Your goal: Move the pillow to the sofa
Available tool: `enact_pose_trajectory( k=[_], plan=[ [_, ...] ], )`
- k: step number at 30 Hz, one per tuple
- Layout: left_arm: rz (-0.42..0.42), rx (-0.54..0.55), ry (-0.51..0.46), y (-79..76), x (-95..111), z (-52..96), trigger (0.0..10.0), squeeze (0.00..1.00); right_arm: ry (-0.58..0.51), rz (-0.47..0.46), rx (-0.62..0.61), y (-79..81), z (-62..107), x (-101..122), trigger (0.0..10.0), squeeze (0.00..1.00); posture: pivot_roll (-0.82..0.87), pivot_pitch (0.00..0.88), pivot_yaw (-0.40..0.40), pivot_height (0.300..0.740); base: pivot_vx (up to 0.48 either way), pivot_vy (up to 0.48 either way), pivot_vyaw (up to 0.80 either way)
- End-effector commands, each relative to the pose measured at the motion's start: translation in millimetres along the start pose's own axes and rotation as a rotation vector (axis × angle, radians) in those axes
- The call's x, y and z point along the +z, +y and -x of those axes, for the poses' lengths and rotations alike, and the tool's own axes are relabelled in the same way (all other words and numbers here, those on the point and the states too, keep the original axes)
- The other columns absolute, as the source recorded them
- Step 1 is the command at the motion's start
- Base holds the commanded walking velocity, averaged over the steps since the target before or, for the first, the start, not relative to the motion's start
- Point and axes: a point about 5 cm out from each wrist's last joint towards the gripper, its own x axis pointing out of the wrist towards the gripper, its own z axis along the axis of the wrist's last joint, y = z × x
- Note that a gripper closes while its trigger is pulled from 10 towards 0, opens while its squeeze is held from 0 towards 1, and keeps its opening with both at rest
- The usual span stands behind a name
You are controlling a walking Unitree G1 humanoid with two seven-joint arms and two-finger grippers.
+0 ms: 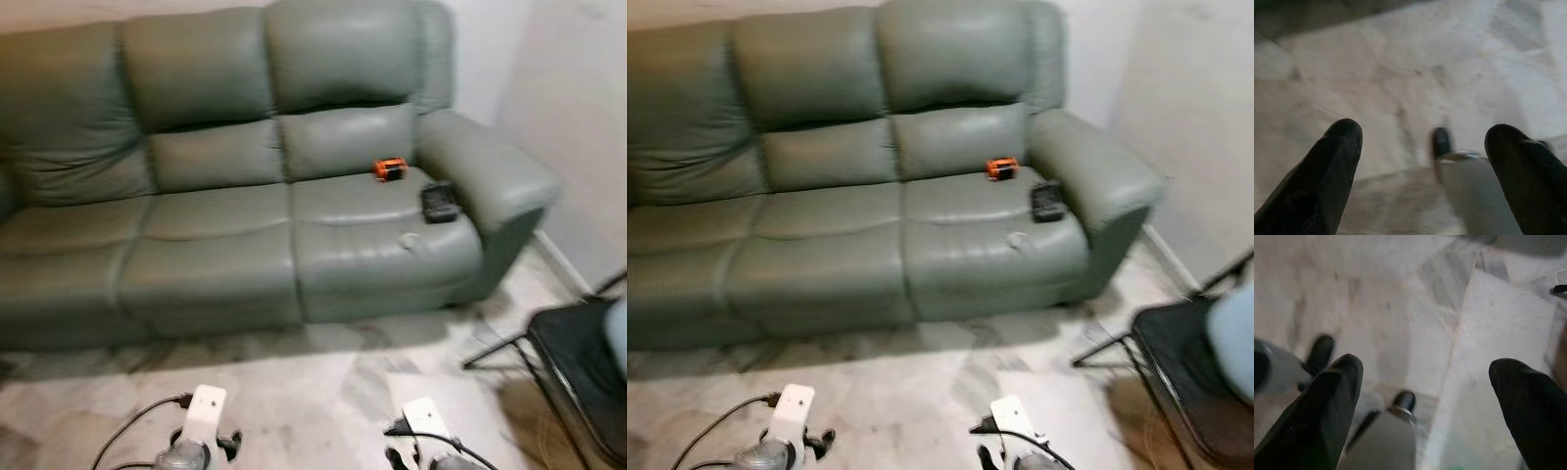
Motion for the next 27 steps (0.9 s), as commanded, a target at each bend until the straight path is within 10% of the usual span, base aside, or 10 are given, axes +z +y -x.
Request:
enact_pose_trajectory(
  k=[1,27],
  plan=[
    [-0.019,0.020,0.014,7.1,-3,1.1,10.0,0.00,-0.006,0.012,0.005,5.6,-1.7,5,10.0,0.00,-0.10,0.000,0.044,0.740,0.000,0.000,0.80],
    [-0.020,0.069,0.052,30.0,-16,7.1,10.0,0.00,0.009,0.092,0.029,8.9,-1.4,2,10.0,0.00,-0.07,0.000,0.009,0.740,0.000,0.000,0.80]
  ],
)
